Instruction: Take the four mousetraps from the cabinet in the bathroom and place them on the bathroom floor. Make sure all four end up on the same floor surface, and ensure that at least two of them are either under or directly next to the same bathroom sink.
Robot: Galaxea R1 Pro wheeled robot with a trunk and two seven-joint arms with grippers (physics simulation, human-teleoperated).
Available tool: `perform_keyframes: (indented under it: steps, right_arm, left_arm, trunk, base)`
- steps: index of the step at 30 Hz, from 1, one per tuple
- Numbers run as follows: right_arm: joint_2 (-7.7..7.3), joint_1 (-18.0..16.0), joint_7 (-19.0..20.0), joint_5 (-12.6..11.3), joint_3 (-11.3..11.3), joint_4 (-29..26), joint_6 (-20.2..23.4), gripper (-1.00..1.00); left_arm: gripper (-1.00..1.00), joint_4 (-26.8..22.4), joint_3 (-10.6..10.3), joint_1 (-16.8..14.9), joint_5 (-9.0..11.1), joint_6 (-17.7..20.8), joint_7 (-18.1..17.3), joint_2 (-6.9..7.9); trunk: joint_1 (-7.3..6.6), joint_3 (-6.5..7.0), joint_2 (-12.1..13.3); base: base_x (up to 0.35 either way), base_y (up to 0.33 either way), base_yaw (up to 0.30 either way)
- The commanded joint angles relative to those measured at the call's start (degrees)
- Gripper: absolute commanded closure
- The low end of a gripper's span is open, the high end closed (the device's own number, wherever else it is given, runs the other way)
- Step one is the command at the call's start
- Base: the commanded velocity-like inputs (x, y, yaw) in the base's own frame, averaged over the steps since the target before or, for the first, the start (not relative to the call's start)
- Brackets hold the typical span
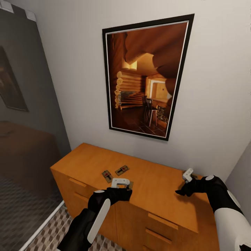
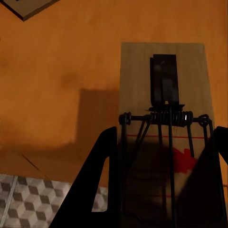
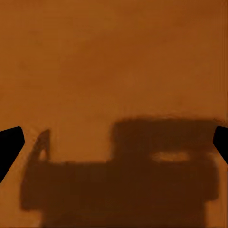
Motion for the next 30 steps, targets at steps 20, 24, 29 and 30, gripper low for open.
perform_keyframes:
  steps: [20, 24, 29, 30]
  right_arm:
    - [-0.72, -0.10, -1.74, -0.33, -1.73, -1.05, 0.10, -1.00]
    - [-0.79, -0.21, -5.78, -0.42, -1.86, -1.61, 0.29, -1.00]
    - [-0.37, -0.29, -13.82, -0.48, -1.42, -1.40, 0.30, -1.00]
    - [-0.32, -0.39, -14.85, -0.53, -1.26, -1.40, 0.33, -1.00]
  left_arm:
    - [1.00, 0.69, 0.15, -0.06, 0.00, -2.99, 0.83, 0.00]
    - [1.00, 0.72, 0.16, -0.06, -0.03, -2.99, 0.83, 0.00]
    - [1.00, 0.75, 0.16, -0.06, -0.08, -2.99, 0.83, 0.00]
    - [1.00, 0.76, 0.16, -0.06, -0.09, -3.01, 0.83, 0.00]
  trunk:
    - [0.03, -0.14, -0.14]
    - [0.03, -0.14, -0.14]
    - [0.03, -0.14, -0.14]
    - [0.03, -0.14, -0.14]
  base:
    - [-0.013, 0.004, 0.000]
    - [0.000, 0.000, 0.000]
    - [0.000, 0.000, 0.000]
    - [0.000, 0.000, 0.000]
